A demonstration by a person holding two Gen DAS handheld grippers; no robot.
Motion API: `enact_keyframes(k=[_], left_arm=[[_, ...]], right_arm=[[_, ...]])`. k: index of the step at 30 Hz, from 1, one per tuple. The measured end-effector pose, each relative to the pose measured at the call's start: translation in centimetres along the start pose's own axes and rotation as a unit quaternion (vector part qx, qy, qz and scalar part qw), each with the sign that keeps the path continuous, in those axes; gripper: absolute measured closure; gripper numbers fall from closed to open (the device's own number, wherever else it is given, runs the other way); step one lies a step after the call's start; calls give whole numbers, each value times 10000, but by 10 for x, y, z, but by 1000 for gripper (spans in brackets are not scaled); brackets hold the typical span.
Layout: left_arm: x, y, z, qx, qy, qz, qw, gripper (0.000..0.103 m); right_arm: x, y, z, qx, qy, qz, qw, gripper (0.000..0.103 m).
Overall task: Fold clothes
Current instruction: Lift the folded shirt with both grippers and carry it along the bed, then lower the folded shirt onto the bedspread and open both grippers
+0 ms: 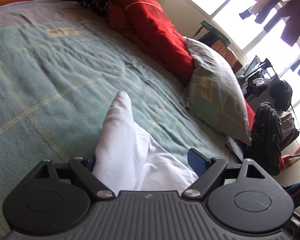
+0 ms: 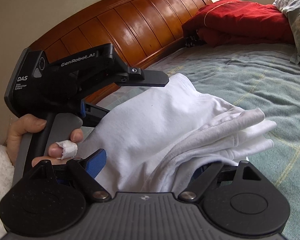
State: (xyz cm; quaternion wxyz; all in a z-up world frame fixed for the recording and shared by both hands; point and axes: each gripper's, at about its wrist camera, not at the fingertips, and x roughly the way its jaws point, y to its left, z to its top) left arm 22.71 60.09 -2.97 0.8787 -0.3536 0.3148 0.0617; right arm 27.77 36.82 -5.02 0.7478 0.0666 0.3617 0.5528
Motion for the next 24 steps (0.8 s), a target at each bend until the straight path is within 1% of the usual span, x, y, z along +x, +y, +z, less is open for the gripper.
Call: enact_keyframes(k=[4,7,8,10,12,15,17,19,22,24], left_arm=[[4,7,-1,-74,-49,125,9999,17],[0,6,0,-60,-225,441,9988,17],[-5,3,-1,-30,-443,662,9968,17],[-20,-7,-2,162,-958,946,9908,15],[-31,-15,-2,306,-1082,952,9891,15],[-39,-24,-12,549,-942,915,9898,15],[-43,-32,-26,812,-827,872,9894,15],[-46,-39,-43,1021,-711,788,9891,15],[-53,-46,-67,1180,-585,554,9897,15],[-61,-48,-82,1230,-560,427,9899,15]], right_arm=[[-3,-2,-1,14,30,14,10000,14],[-3,-3,1,7,39,30,10000,14],[-2,-3,1,-1,42,32,10000,14],[-2,-5,1,-4,55,44,10000,14],[-2,-8,1,63,98,80,9999,14],[-3,-20,1,412,266,254,9985,12],[-6,-36,0,872,417,443,9943,10],[-10,-58,-4,1421,525,559,9869,9],[-15,-91,-11,2156,608,472,9734,8],[-18,-108,-15,2608,535,647,9617,8]])
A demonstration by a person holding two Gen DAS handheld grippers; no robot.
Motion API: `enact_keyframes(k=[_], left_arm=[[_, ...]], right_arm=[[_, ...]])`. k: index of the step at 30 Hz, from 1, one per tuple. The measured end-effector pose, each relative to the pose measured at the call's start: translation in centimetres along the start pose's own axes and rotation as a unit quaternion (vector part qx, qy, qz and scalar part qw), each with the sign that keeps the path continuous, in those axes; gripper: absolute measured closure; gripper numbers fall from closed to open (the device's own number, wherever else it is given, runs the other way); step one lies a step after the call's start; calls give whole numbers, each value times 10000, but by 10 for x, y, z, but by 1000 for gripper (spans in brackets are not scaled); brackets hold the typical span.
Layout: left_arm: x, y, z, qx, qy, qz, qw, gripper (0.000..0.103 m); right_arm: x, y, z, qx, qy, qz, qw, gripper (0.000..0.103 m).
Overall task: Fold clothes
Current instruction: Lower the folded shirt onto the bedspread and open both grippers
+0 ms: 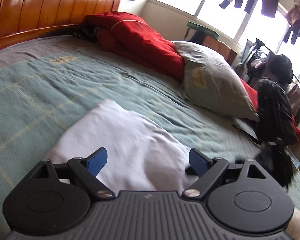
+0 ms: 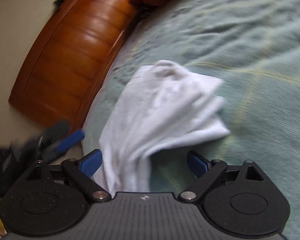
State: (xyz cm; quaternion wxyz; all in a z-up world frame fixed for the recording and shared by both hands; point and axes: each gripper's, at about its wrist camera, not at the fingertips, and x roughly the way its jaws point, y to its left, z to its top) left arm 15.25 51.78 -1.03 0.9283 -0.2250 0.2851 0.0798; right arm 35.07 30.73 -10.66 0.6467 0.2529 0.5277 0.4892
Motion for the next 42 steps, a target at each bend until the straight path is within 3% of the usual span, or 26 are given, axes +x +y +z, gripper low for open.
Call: enact_keyframes(k=[3,8,13,16,21,24,28,31,33,34,38,40,42], left_arm=[[-14,-7,-20,32,-8,-127,9999,14],[-32,-16,-49,202,55,-180,9996,14],[-42,-23,-58,569,73,-109,9983,14],[-46,-27,-59,739,45,-74,9972,13],[-46,-14,-52,628,-59,63,9980,13],[-38,4,-38,316,-115,183,9993,13],[-10,36,-17,-414,-71,49,9991,13],[18,57,-7,-841,28,-38,9965,13],[37,68,-10,-1016,204,136,9945,13],[45,72,-12,-1102,294,192,9933,13],[28,59,-15,-805,86,292,9963,13],[11,49,-16,-567,-36,356,9977,13],[-5,40,-20,-355,-46,363,9987,12]], right_arm=[[-2,-15,10,502,-116,316,9982,8],[10,-18,28,739,-347,306,9962,8],[5,-1,38,-43,-876,-46,9961,8],[-7,9,43,-756,-1310,-268,9881,8],[-22,8,50,-1157,-1329,-987,9794,12],[-23,36,43,-2110,-1137,-1164,9638,12],[7,81,17,-3636,-408,-1422,9197,19],[38,84,1,-4155,234,-1689,8935,31],[44,71,-6,-4455,397,-2033,8710,34],[42,66,-6,-4499,406,-2094,8672,34],[15,70,-7,-4356,348,-1946,8781,35],[-5,77,-15,-4108,558,-1391,8993,31],[-14,74,-28,-3742,1040,-893,9171,25]])
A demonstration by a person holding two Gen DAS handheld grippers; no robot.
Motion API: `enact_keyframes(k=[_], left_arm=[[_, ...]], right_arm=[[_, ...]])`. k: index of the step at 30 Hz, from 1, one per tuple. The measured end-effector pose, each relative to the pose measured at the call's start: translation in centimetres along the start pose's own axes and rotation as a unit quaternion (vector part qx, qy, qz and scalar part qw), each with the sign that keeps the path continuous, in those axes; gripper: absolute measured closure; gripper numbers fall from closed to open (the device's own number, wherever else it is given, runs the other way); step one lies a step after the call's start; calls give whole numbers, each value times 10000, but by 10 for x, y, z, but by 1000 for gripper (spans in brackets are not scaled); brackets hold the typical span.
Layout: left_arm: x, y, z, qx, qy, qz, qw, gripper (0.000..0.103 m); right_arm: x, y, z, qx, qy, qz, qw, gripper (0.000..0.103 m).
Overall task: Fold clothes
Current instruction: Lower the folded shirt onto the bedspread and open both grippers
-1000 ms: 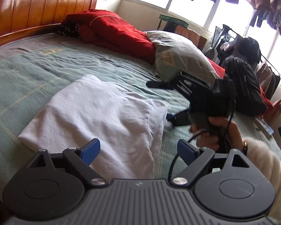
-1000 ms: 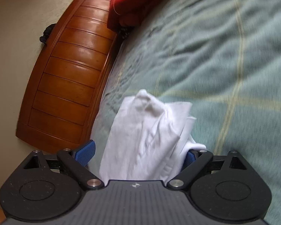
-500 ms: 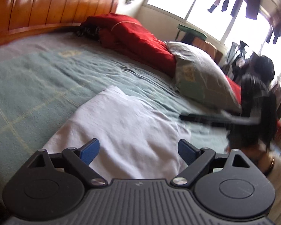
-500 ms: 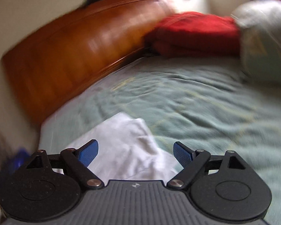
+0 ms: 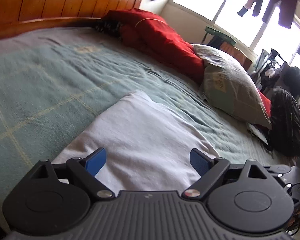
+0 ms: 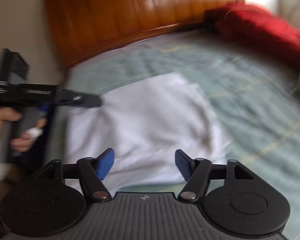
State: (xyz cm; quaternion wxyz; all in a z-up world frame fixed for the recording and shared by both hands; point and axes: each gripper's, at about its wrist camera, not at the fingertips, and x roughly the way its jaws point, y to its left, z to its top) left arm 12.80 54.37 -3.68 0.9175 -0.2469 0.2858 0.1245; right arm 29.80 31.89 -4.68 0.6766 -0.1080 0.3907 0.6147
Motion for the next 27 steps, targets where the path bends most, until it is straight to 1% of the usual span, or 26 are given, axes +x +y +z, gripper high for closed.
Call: enact_keyframes(k=[1,2,3,4,5,7,10,12,13,14,16,17,18,20,21,23,26,27], left_arm=[[-7,-3,-3,64,1,-11,10000,12],[-13,-5,-6,100,11,-31,9999,12],[-18,-8,-9,129,23,-60,9999,12],[-21,-9,-11,136,26,-114,9998,12],[-25,-10,-13,142,30,-167,9998,12],[-32,-13,-18,154,37,-274,9995,12],[-39,-15,-22,168,47,-451,9988,12],[-43,-16,-22,235,-3,-463,9987,12],[-45,-16,-22,245,-27,-460,9986,12],[-47,-15,-22,261,-45,-463,9986,12],[-51,-14,-21,290,-98,-453,9985,12],[-52,-13,-21,285,-125,-450,9985,12],[-53,-12,-21,278,-142,-472,9984,12],[-53,-10,-21,261,-168,-506,9982,12],[-53,-9,-22,247,-175,-511,9982,12],[-53,-8,-23,242,-144,-524,9982,12],[-54,-7,-25,317,-152,-476,9982,12],[-55,-6,-24,316,-174,-447,9983,12]], right_arm=[[1,2,-8,155,189,275,9993,22],[6,3,-16,264,356,383,9983,19],[12,3,-24,335,497,397,9974,19],[18,4,-30,347,517,392,9973,19],[22,5,-35,309,437,372,9979,15],[30,8,-37,316,210,560,9977,8],[46,15,-28,353,90,949,9948,6],[54,20,-25,499,119,1304,9901,3],[55,21,-25,614,114,1412,9880,0],[57,22,-25,729,109,1520,9856,0],[55,17,-23,1163,64,1817,9764,0],[52,12,-23,1430,38,2043,9684,0],[49,6,-23,1711,13,2321,9575,0],[42,-2,-20,2071,-110,2788,9377,1],[39,-4,-18,2152,-128,2866,9335,1],[38,-3,-17,2196,-10,2748,9361,2],[33,5,-18,1981,428,2213,9539,6],[28,9,-18,1820,501,2003,9614,6]])
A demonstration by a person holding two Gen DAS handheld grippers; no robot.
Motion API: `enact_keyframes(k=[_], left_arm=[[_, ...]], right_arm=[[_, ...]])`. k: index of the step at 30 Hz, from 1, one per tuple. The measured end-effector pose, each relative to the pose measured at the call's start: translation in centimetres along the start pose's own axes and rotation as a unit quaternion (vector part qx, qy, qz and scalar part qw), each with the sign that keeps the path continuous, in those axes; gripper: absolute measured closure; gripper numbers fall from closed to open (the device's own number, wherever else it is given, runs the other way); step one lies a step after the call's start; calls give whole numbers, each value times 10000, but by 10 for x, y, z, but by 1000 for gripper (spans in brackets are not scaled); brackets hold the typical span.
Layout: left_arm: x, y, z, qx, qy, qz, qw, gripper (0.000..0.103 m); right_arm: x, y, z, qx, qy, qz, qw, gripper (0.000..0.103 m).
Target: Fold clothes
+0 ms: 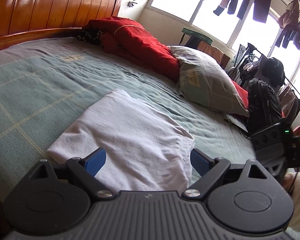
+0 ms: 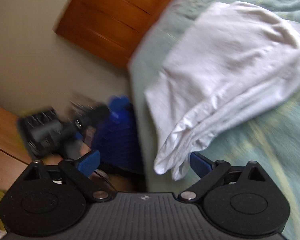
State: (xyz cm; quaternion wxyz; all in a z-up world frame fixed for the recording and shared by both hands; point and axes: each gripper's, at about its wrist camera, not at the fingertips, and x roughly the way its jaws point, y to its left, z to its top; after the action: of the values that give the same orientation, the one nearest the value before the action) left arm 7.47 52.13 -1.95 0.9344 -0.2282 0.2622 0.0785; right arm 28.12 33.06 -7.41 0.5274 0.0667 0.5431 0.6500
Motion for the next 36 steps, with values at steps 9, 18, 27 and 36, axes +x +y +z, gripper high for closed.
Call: enact_keyframes(k=[9,18,27,36], left_arm=[[8,11,10,-78,28,328,9994,12],[40,16,-11,316,130,180,9993,12],[41,29,-13,348,440,785,9953,12],[104,-1,45,894,368,720,9927,11]], right_arm=[[21,79,12,-3256,-608,-2754,9025,28],[24,29,-2,-2730,-105,-2757,9216,38],[11,17,25,-2856,-603,-3091,9051,32],[-10,16,27,-2410,-702,-2881,9241,32]])
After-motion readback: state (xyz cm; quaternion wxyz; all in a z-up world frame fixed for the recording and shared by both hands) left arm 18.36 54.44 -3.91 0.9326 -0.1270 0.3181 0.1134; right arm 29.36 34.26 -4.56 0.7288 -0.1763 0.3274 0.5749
